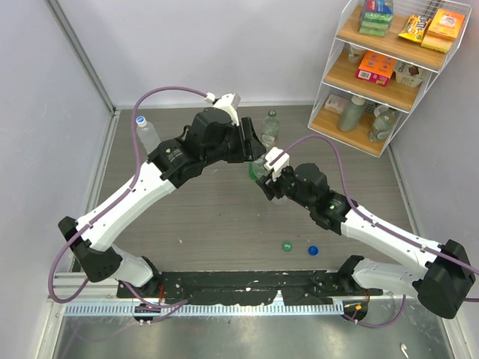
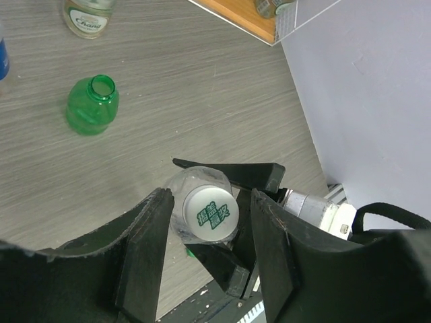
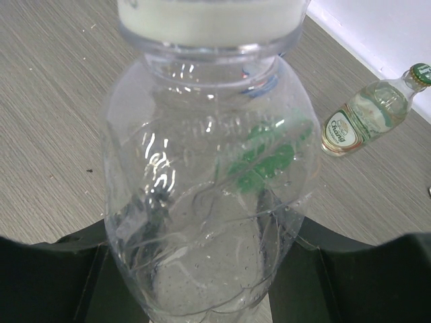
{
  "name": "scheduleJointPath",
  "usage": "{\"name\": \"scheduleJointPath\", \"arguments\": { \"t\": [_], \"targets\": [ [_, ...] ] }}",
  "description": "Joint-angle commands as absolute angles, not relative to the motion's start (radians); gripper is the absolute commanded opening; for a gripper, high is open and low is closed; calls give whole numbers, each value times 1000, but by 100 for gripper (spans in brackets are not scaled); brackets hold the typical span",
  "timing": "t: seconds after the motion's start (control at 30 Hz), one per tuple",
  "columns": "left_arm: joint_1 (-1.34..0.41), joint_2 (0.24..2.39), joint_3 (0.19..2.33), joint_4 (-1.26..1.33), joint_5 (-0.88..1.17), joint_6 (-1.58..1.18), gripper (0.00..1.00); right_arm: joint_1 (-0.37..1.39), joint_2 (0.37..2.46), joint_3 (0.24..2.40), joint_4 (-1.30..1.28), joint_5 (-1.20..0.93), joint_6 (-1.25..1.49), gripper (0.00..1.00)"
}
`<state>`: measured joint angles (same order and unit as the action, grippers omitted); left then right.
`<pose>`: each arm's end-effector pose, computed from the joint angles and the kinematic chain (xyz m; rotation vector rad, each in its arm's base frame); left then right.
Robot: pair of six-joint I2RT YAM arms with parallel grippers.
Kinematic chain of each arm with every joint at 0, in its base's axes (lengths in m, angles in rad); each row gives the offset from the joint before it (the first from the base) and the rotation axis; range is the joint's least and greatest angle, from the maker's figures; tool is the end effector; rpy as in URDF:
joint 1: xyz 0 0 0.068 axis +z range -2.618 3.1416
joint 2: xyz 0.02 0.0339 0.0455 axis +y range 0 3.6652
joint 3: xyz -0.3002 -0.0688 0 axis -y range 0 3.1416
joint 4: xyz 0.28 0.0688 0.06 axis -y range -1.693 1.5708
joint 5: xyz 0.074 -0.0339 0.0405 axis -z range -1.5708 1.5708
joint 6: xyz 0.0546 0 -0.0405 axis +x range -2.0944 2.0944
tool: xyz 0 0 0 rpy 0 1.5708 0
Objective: Screw on the bottle caps
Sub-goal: Screw the bottle cap onto the plastic bottle.
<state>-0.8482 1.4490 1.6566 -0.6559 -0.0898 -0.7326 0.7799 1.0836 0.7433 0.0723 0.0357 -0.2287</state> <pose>0.2423 -0.2674 0.4723 0.0632 2.1383 -0.8878 0.2057 0.2007 0.3078 -0.8733 1.6345 0.3526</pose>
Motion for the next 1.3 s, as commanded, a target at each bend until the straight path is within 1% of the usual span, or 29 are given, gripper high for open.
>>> {"name": "scheduleJointPath", "arguments": {
  "t": [0.0, 0.13, 0.23, 0.3, 0.53, 0.67, 0.7, 0.9, 1.1, 1.17, 1.23, 1.27],
  "targets": [
    [-850, 1433, 1658, -635, -71, -741, 53, 784, 1049, 781, 92, 35, -219, 1],
    [-848, 1431, 1655, -634, -64, -739, 49, 784, 1048, 782, 91, 34, -219, 1],
    [-848, 1430, 1651, -635, -63, -739, 44, 784, 1051, 782, 91, 31, -216, 1],
    [-848, 1430, 1651, -635, -58, -739, 43, 782, 1049, 782, 91, 34, -218, 1],
    [-848, 1437, 1644, -630, -26, -739, 36, 784, 1048, 784, 94, 40, -209, 1],
    [-848, 1430, 1609, -612, -3, -738, 33, 782, 1039, 784, 100, 26, -196, 1],
    [-848, 1424, 1597, -595, 35, -738, 32, 782, 1028, 781, 100, 15, -198, 1],
    [-848, 1391, 1546, -534, 156, -664, 29, 784, 983, 795, 74, -115, -186, 1],
    [-848, 1350, 1471, -454, 363, -555, 27, 767, 928, 824, 54, -253, -176, 1],
    [-848, 1341, 1462, -446, 432, -508, 27, 743, 925, 837, 44, -330, -179, 1],
    [-848, 1339, 1453, -439, 510, -438, 27, 718, 923, 847, 48, -464, -187, 1],
    [-848, 1339, 1448, -436, 526, -424, 26, 709, 926, 854, 51, -498, -187, 1]
  ]
}}
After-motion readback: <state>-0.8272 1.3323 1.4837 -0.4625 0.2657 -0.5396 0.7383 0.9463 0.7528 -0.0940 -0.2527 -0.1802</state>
